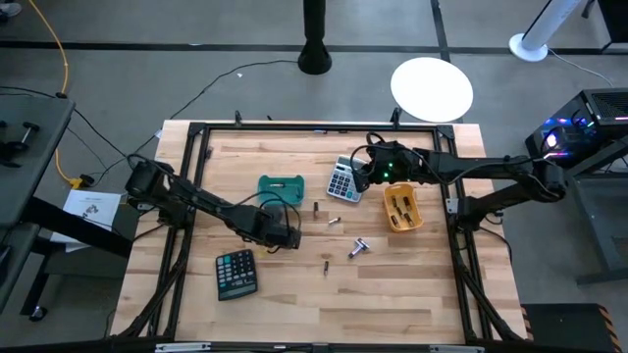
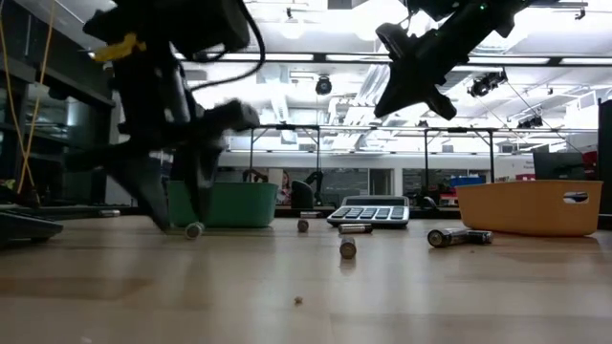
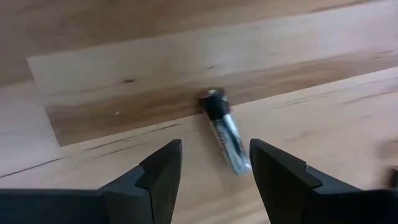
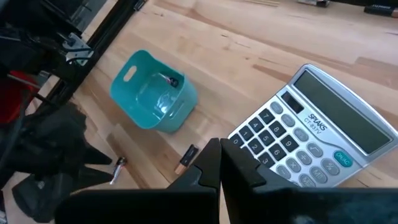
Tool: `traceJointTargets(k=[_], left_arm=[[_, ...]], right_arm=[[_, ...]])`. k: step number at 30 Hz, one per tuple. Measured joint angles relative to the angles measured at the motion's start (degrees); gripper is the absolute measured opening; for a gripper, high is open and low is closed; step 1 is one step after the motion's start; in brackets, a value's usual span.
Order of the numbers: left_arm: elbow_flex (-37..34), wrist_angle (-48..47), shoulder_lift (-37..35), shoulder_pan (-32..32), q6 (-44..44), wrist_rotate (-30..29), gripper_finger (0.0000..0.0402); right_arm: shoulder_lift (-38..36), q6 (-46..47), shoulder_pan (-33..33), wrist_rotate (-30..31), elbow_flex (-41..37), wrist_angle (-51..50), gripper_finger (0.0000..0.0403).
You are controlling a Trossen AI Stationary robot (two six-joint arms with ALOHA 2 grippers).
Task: Sort batteries
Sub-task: Put the silver battery into the blue bin
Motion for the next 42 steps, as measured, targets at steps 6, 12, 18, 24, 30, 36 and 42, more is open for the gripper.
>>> traceJointTargets(k=[6,12,18,24,30,36,42], left_arm=[[0.5,0.2,5.0,0.4,3.0,1.5,0.0177],[0.1,-1.6,4.0,0.5,6.6,0.4,0.0056],[-0.4,-4.9,-3.0,0.6,15.1,-4.2,0.0029],[-0.1,-7.3,-18.0,1.0,24.6,-11.8,0.0028],[0.0,-9.6,-30.0,9.5,37.2,-15.7,0.0028],[0.0,-8.0,-30.3,24.4,59.4,-3.6,0.0028],[0.0,-5.8,-22.9,32.8,73.5,11.1,0.0028]], right_arm=[[0.0,-0.8,0.0,0.6,0.0,0.0,0.0000],[0.0,-2.8,0.0,0.6,0.0,-0.5,0.0000],[0.0,-6.9,0.0,-0.7,0.0,-0.8,0.0000],[0.0,-10.2,-0.1,-1.5,0.0,-1.0,0.0000],[0.0,-10.1,-0.1,-1.6,0.0,-0.9,0.0000],[0.0,-1.8,-0.1,-2.4,0.0,-0.8,0.0000],[0.0,6.2,0.0,-4.2,0.0,-0.7,0.0000]])
